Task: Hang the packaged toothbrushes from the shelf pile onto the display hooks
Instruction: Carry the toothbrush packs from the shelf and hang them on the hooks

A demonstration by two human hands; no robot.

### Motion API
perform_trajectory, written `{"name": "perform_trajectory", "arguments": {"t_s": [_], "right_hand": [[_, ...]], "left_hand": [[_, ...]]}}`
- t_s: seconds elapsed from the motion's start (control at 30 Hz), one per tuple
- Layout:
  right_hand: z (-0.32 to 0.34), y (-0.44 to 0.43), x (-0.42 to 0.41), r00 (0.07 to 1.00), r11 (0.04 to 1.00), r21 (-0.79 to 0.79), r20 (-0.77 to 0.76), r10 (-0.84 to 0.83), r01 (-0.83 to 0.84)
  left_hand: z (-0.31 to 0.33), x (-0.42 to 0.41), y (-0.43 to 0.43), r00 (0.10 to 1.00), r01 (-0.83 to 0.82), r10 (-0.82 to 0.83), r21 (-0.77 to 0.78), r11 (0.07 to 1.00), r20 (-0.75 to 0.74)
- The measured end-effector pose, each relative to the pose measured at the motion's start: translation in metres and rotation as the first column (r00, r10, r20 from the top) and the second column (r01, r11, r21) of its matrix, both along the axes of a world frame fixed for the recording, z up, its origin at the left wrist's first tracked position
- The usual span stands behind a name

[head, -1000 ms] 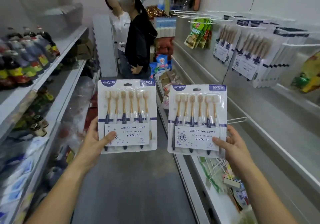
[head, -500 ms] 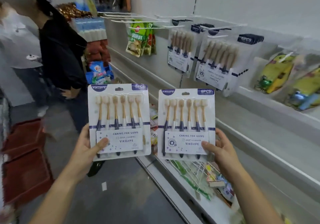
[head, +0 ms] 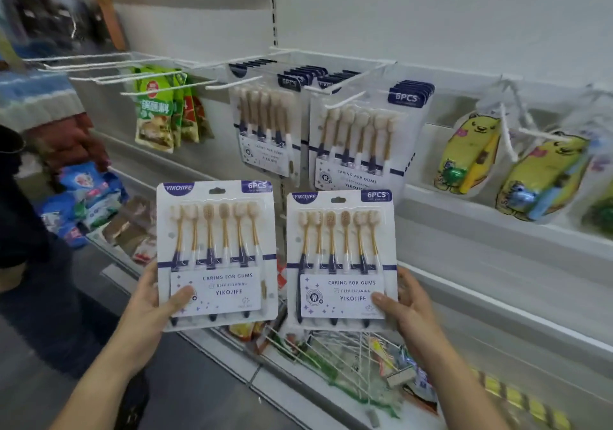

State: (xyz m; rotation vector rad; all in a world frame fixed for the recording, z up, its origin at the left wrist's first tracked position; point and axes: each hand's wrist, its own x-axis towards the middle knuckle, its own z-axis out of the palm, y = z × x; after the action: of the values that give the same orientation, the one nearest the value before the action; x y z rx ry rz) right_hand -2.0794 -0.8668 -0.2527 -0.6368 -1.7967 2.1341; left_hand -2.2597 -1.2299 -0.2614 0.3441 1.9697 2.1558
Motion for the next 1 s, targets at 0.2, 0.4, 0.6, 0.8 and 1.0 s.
{"name": "perform_trajectory", "arguments": {"t_s": [0.2,0.4,0.6,0.8,1.0], "right_hand": [[0.002,-0.014,-0.016,0.993,0.993,0.011,0.019,-0.114,0.114],[0.007,-0.063,-0.031,0.956,0.956,-0.004,0.001,-0.293,0.293],[0.021,-0.118,-0.034,0.877,0.877,0.025,-0.045,-0.478,0.480],[0.037,-0.150,-0.025,0.843,0.846,0.027,-0.111,-0.526,0.532],[0.063,-0.157,-0.009,0.835,0.838,0.074,-0.163,-0.525,0.541]], "left_hand": [[0.007,-0.062,0.014,0.991,0.135,-0.136,-0.046,0.990,-0.017],[0.005,-0.131,0.018,0.956,0.293,-0.292,-0.031,0.956,0.014],[0.016,-0.176,0.004,0.889,0.456,-0.455,-0.002,0.890,0.038],[0.024,-0.180,0.000,0.860,0.509,-0.510,0.023,0.860,0.024],[0.051,-0.167,-0.010,0.872,0.487,-0.489,0.119,0.865,-0.015]]}}
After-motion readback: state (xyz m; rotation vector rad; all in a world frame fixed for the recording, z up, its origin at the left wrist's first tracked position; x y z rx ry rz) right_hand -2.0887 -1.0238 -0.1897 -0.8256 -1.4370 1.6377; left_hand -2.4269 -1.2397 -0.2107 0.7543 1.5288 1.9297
